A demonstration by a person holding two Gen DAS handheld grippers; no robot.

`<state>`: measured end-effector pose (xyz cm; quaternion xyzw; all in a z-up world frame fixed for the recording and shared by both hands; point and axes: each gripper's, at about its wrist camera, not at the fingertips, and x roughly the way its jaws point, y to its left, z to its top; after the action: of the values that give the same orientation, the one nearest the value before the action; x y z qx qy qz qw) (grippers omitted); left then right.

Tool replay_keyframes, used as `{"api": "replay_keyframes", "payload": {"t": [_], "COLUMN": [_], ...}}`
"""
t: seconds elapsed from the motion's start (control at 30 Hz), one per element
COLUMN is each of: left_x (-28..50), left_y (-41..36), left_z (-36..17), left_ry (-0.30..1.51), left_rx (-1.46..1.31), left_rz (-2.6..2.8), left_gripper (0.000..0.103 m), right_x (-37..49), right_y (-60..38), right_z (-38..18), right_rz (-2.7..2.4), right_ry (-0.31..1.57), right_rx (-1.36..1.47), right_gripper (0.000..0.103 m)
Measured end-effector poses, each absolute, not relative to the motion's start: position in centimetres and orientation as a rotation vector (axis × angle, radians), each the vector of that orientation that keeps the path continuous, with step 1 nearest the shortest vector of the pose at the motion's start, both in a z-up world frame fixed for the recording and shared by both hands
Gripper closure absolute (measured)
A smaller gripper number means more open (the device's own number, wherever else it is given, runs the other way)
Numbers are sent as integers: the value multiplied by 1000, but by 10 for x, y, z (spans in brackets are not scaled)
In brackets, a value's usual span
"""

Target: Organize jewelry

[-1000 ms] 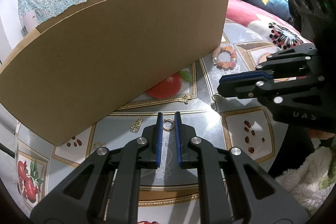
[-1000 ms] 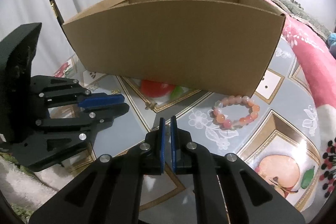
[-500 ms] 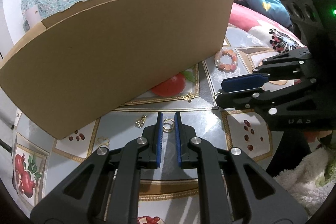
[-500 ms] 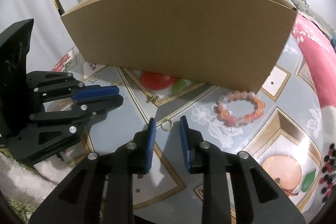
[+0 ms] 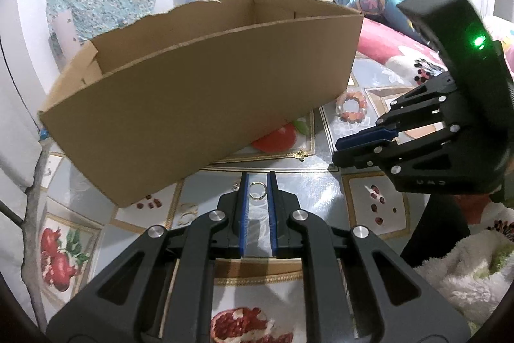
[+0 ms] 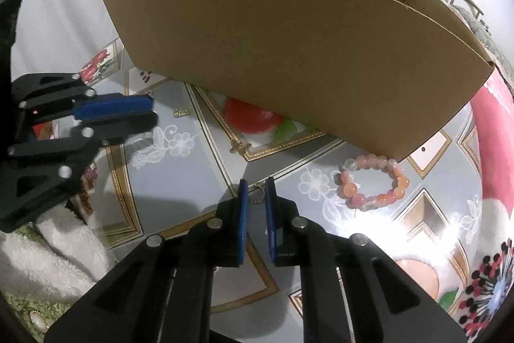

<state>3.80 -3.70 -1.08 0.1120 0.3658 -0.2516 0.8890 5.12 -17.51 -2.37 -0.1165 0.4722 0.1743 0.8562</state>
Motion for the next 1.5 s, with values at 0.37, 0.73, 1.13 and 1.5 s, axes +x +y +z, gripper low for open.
{"api": "replay_keyframes", "payload": {"t": [0.37,0.73,1.13,1.5], "left_x": [24,91,230,245], "left_y": [-24,-27,-47,-46], "left_z": [29,107,40,22], "left_ry": [682,594,1112,1187], "left_rx": [234,163,-165,-216], "left_rz": [-508,-567,-648,-589], "left_gripper": [93,93,93,80], "right_x": [32,57,219,237], "right_y": [-182,-179,-184,-193], "right_z": [0,126,67,48], "right_rz": [360,451,481,435], "right_ry": [918,597,1083,1119], "right_rx": [-216,-241,-35,-7], "right_gripper": [93,93,92,92]}}
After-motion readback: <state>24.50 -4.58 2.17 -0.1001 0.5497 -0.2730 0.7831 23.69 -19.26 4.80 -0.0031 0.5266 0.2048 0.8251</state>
